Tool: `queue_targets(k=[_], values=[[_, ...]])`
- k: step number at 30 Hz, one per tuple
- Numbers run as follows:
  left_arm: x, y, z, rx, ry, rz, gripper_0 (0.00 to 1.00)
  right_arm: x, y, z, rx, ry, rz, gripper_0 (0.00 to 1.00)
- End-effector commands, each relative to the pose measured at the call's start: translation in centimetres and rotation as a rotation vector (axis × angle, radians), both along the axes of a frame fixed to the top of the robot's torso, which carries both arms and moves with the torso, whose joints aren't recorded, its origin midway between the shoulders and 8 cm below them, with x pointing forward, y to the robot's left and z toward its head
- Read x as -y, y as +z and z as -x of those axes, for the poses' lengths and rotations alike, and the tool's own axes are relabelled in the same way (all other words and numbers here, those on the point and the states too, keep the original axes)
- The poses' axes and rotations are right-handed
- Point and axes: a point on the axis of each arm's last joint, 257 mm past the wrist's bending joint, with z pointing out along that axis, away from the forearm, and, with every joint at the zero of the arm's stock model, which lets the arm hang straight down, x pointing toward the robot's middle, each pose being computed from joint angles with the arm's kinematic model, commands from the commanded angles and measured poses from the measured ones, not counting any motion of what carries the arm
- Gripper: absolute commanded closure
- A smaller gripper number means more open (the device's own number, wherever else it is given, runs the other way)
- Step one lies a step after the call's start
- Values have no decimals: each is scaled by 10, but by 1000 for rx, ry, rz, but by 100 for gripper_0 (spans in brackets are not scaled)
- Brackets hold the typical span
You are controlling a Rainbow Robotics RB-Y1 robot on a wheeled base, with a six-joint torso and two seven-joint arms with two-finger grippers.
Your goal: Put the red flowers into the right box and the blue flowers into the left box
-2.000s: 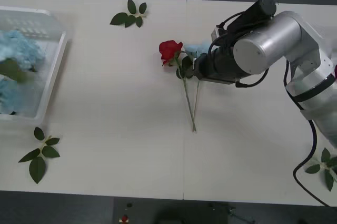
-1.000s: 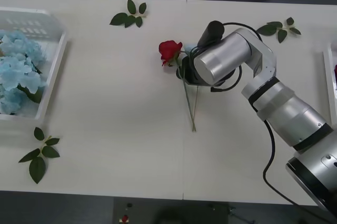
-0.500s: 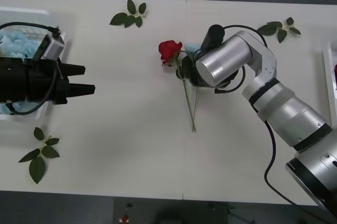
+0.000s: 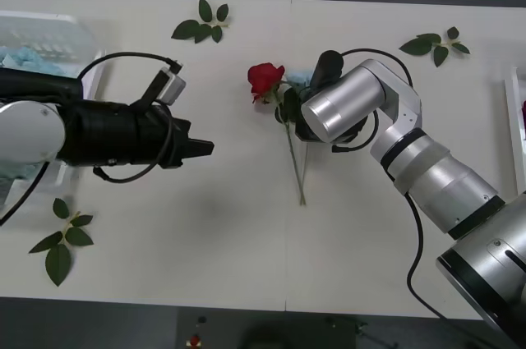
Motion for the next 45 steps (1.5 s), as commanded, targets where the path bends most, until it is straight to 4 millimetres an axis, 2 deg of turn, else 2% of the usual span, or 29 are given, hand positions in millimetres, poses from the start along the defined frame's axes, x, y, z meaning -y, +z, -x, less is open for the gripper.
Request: queue_targets(k=[1, 7, 14, 20, 23, 26, 27, 30, 33, 35, 40, 45], values=[[15, 10, -15, -10, 69, -1, 27, -19, 18, -7, 28, 79, 21, 100], [32, -5, -26, -28, 158, -52, 26, -19, 18, -7, 29, 79, 20, 100], [45, -11, -29, -80, 237, -31, 26, -19, 24, -12, 46, 72, -2, 100], [52, -14, -28, -123, 271, 1, 21, -6, 73, -22, 95, 69, -80, 100], [57, -11, -27, -129, 269, 14, 19, 8, 108, -22, 127, 112, -110, 100], [60, -7, -28, -126, 266, 38, 15, 18, 134, -15, 150, 182, -137, 100], [63, -4, -29, -119, 263, 54, 12, 23, 149, -9, 161, 215, -167, 100], [69, 5, -29, -105, 245, 109, 8, 28, 167, 6, 178, 288, -199, 100], [77, 21, -24, -40, 177, 201, 8, 22, 175, 25, 200, 399, -196, 100], [78, 27, -18, -20, 142, 237, 7, 16, 178, 31, 222, 449, -197, 100], [74, 44, 10, 38, -4, 319, 7, -10, 188, 42, 329, 566, -262, 100], [65, 47, 38, 126, -116, 377, 7, -38, 218, 51, 457, 617, -421, 100]])
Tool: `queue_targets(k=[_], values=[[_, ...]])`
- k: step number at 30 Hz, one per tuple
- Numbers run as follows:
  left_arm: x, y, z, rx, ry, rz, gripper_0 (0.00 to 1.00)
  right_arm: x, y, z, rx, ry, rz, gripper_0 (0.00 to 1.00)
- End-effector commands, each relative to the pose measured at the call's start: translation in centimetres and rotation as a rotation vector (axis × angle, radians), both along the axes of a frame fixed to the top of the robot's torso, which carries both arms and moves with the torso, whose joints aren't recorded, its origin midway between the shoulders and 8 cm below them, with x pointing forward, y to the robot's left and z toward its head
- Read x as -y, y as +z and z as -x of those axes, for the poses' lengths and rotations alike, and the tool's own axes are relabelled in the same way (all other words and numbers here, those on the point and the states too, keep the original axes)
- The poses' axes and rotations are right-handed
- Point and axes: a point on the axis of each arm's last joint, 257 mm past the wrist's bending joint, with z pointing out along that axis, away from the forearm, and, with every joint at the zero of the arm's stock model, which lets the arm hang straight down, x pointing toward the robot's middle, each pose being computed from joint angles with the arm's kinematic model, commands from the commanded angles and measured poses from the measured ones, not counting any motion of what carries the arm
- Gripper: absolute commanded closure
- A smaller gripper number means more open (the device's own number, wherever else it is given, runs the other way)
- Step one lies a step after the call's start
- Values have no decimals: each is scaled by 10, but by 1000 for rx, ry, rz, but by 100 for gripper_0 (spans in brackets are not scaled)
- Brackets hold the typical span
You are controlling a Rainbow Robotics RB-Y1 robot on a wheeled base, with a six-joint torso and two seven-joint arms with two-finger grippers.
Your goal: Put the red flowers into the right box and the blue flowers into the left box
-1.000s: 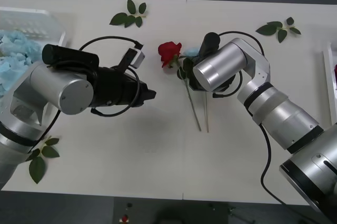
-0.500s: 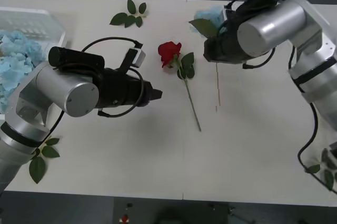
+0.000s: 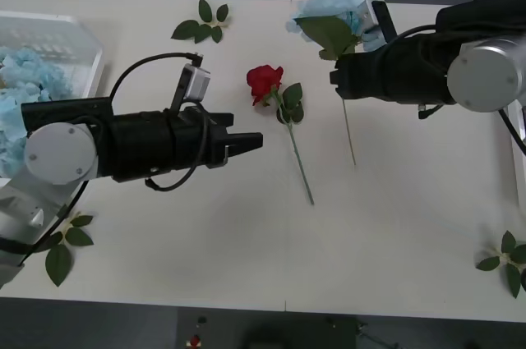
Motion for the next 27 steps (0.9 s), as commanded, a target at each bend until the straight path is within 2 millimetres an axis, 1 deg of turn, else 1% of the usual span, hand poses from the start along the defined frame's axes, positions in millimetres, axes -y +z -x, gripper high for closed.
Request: queue_targets(k=[1, 4, 7, 9, 14, 17, 20, 24, 26, 27], values=[[-7, 8, 19, 143, -62, -11, 8, -32, 42, 11, 114, 99, -119, 100], [0, 16, 27, 204, -97, 11, 8, -43, 57, 19, 144, 144, -182, 100], [7, 21, 27, 226, -102, 33, 7, -54, 65, 25, 169, 187, -208, 100], [12, 21, 26, 219, -98, 53, 8, -62, 72, 27, 197, 205, -230, 100], [32, 25, 14, 189, -78, 139, 8, -82, 94, 33, 251, 247, -309, 100], [45, 29, 3, 179, -69, 178, 8, -90, 106, 42, 265, 288, -349, 100], [55, 29, -8, 164, -63, 199, 7, -92, 110, 47, 277, 317, -355, 100], [67, 35, -26, 159, -53, 216, 7, -90, 110, 49, 275, 326, -355, 100], [70, 38, -29, 162, -53, 217, 7, -90, 110, 48, 278, 323, -353, 100], [70, 39, -30, 162, -51, 220, 14, -91, 109, 48, 276, 324, -351, 100]])
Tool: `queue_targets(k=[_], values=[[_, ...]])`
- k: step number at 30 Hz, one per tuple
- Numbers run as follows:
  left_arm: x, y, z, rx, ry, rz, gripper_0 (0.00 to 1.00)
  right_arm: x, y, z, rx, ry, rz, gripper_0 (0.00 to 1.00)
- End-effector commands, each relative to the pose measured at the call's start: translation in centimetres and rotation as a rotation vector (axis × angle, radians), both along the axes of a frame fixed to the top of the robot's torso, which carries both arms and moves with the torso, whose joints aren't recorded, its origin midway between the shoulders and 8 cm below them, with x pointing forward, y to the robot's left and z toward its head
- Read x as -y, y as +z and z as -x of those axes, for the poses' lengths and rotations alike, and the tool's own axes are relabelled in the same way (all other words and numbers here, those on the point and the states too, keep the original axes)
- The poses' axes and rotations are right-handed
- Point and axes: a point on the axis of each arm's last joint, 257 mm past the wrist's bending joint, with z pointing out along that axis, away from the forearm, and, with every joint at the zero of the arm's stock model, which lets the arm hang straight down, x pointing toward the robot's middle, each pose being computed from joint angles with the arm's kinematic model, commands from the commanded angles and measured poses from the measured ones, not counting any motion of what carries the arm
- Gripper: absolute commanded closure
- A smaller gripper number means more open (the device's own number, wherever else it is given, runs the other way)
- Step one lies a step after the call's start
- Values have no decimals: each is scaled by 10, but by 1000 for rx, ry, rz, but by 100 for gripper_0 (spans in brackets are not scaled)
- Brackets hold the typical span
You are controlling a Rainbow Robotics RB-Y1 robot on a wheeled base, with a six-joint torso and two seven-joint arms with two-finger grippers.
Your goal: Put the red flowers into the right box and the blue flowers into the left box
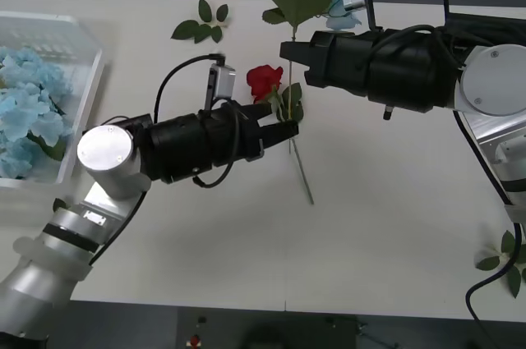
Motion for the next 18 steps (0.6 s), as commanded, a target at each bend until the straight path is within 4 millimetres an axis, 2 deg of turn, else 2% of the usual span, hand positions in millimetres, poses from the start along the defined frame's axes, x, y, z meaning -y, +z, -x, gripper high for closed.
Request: queue_targets(k=[1, 2, 3, 12, 18], values=[[4, 26, -11, 84, 10, 5, 44, -5, 27, 5, 95, 23, 25, 100], [5, 28, -11, 83, 8, 12, 85, -6, 26, 5, 93, 23, 26, 100], [6, 29, -10, 79, 4, 18, 100, -6, 26, 6, 94, 25, 26, 100], [10, 46, -9, 81, -12, 65, 100, -6, 26, 6, 94, 25, 28, 100], [10, 49, -9, 84, -14, 76, 100, -5, 25, 5, 90, 22, 28, 100]])
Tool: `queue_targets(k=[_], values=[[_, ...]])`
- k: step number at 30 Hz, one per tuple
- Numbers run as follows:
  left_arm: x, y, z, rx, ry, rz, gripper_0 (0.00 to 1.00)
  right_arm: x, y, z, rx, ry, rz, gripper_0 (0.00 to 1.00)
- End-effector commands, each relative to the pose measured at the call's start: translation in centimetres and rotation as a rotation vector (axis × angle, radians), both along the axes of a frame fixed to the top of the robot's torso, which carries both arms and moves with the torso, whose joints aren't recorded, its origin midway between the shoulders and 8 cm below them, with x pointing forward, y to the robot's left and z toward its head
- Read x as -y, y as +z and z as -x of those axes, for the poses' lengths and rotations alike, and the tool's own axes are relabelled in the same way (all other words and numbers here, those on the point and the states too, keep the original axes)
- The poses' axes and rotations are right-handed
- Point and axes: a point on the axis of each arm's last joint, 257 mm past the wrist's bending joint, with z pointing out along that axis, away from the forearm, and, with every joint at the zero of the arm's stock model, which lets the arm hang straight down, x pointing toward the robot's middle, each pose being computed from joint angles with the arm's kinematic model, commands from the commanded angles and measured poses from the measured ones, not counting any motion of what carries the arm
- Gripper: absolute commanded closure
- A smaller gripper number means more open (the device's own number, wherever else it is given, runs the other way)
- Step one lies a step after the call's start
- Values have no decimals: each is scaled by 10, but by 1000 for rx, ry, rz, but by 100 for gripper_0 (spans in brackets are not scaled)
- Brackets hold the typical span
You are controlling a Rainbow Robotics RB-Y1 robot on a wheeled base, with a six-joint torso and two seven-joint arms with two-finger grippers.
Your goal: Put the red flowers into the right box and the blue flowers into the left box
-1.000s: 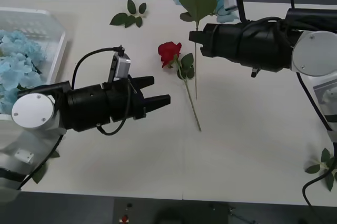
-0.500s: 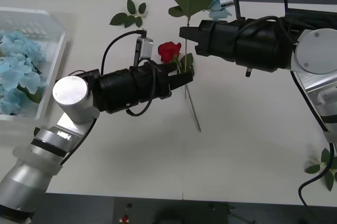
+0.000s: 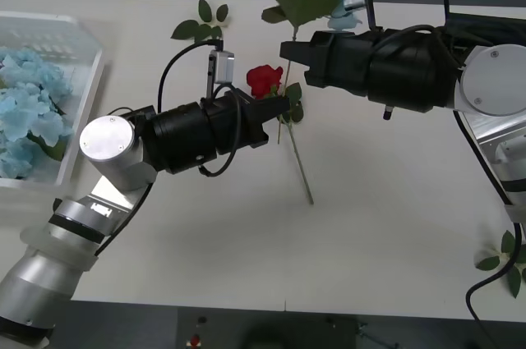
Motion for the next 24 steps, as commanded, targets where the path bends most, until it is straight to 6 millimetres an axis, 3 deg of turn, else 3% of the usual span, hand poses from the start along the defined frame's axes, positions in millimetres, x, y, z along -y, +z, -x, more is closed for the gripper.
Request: queue_targets(k=[1, 5, 7, 8, 9, 11, 17, 20, 24], values=[[4, 25, -2, 96, -7, -4, 100, -5, 25, 6, 89, 24, 28, 100], [3, 25, -3, 104, -1, -7, 100, -2, 24, 4, 93, 19, 36, 100], [1, 24, -3, 106, 0, -15, 100, 1, 24, 3, 97, 14, 43, 44], [-1, 23, -4, 106, 1, -18, 100, 1, 24, 2, 99, 10, 44, 27], [-4, 23, -4, 105, 2, -20, 100, 3, 24, 1, 99, 6, 49, 13], [-10, 24, -5, 106, 3, -21, 100, 5, 23, 1, 103, 6, 57, 3], [-43, 29, 3, 96, -7, -32, 100, 10, 24, 1, 101, 6, 60, 0], [-70, 30, 22, 29, -33, -1, 100, 11, 24, 1, 99, 7, 59, 0], [-123, 28, 55, -81, -48, 1, 100, 15, 25, 0, 108, 2, 67, 0]])
